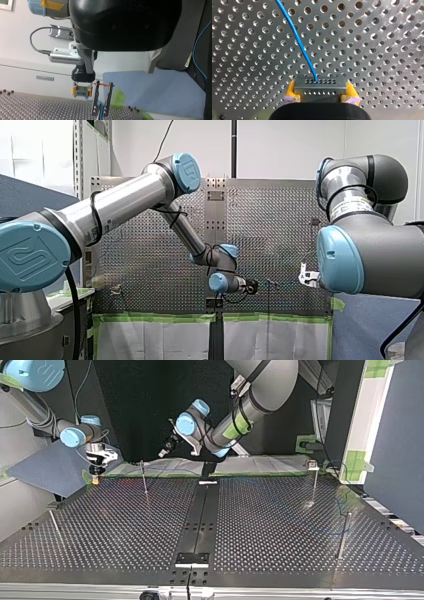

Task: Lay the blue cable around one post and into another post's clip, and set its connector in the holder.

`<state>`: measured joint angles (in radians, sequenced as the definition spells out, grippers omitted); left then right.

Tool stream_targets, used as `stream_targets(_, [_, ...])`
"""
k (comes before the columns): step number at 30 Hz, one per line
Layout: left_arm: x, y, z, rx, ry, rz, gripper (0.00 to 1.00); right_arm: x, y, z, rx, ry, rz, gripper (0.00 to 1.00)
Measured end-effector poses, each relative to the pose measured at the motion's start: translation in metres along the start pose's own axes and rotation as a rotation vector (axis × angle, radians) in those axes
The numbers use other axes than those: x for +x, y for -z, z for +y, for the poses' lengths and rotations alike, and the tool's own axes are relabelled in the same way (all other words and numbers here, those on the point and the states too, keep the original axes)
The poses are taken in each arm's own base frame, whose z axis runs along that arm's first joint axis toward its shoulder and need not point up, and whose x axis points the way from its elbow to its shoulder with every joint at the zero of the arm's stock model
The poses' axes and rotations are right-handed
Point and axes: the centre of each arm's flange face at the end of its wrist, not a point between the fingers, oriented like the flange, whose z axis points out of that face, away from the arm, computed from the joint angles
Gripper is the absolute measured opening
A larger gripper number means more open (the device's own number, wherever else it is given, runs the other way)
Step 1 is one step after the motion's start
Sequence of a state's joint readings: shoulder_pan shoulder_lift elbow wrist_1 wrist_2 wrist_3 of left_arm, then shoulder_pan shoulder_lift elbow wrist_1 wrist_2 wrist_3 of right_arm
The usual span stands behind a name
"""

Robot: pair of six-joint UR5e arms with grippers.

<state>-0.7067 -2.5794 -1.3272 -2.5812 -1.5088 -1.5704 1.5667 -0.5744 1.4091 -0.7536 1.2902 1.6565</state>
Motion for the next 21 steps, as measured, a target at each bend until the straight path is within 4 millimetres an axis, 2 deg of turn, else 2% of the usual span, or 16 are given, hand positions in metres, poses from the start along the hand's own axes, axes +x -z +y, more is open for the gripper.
stream_targets(21, [0.0005, 0.0014, 0.0014, -0.068, -0.001, 0.004, 1.00, -0.0023, 0.0003, -0.0028, 0.004, -0.003, -0.004, 0.00])
